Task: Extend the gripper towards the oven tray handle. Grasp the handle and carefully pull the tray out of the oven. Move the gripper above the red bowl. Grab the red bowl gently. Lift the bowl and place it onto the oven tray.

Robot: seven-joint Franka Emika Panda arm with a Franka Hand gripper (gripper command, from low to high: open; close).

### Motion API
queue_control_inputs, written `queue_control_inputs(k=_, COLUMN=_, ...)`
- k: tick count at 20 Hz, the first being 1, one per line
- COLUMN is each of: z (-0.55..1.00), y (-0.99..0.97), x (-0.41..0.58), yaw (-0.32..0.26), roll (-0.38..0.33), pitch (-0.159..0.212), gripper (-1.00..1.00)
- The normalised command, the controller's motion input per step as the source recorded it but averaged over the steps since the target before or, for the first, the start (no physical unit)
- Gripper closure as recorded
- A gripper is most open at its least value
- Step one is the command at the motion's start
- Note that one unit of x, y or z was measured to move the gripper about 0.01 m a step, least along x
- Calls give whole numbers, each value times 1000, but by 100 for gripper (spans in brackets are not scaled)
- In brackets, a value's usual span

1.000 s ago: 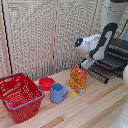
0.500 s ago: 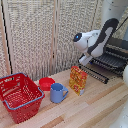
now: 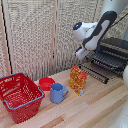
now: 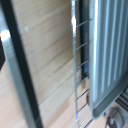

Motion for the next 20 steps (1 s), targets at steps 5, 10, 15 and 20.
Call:
queue_control_inputs(k=5, z=274, y=366, x=65, yaw=-176, roll=249, pitch=-59, gripper=-100)
queue_control_inputs(k=10, z=277, y=366, x=85, yaw=-171, roll=246, pitch=-62, gripper=-100)
queue_control_inputs(k=15, z=273, y=374, x=107, yaw=-168, roll=239, pitch=-68, gripper=-100)
queue_control_inputs(k=20, z=262, y=380, x=105, yaw=-168, roll=243, pitch=-68, gripper=-100)
